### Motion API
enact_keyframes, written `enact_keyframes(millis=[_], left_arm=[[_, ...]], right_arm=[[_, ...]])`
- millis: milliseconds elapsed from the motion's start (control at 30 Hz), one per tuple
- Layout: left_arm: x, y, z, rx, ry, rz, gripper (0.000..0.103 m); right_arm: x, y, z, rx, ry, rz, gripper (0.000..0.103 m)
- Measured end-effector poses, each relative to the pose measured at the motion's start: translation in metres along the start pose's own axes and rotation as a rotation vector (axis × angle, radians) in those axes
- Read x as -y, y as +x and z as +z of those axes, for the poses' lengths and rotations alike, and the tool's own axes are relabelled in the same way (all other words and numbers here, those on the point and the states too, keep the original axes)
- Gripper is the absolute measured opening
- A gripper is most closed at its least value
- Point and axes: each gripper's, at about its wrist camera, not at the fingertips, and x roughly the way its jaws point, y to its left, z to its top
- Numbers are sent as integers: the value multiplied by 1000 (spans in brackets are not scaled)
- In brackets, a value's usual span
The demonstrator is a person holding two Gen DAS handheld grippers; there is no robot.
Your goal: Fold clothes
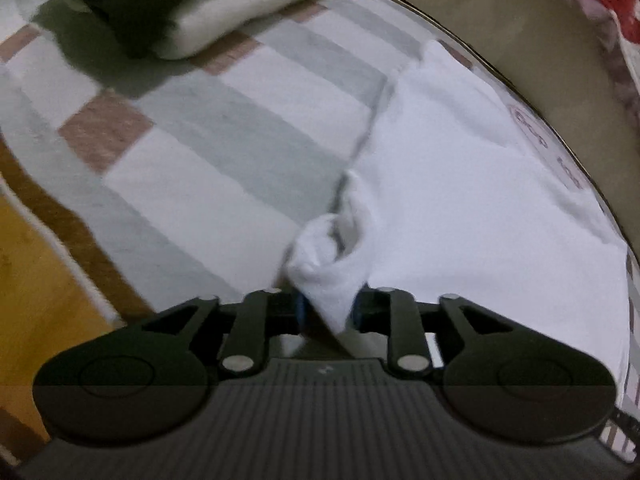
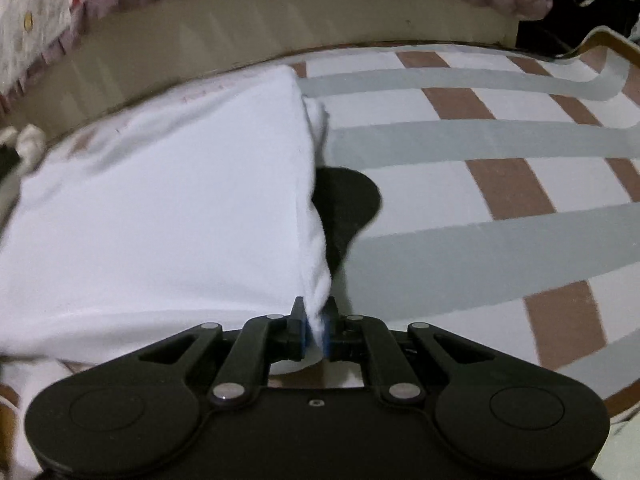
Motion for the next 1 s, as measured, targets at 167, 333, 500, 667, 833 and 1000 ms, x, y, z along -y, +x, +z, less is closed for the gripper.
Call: enact_keyframes(millis=[167,333,500,667,833,1000], left_arm=[[9,-31,-12,113,102,99,26],[46,-59,-5,166,223,-91,31],[125,-18,1,61,484,-308,36],[154,32,-20,58,693,-300,36],[123,42,1,51,619,-220,32],[90,51,32,-3,445,-199,32]], right_arm=[[-9,-10,3,37,-152,-242,8],[-30,-37,15,203,-276,-197,18],[-98,5,53,178,-334,185,35],[-159,54,60,98,-542,329,46],[-152,84,62,70,-633,305,46],[-87,88,69,109,-527,241,46]])
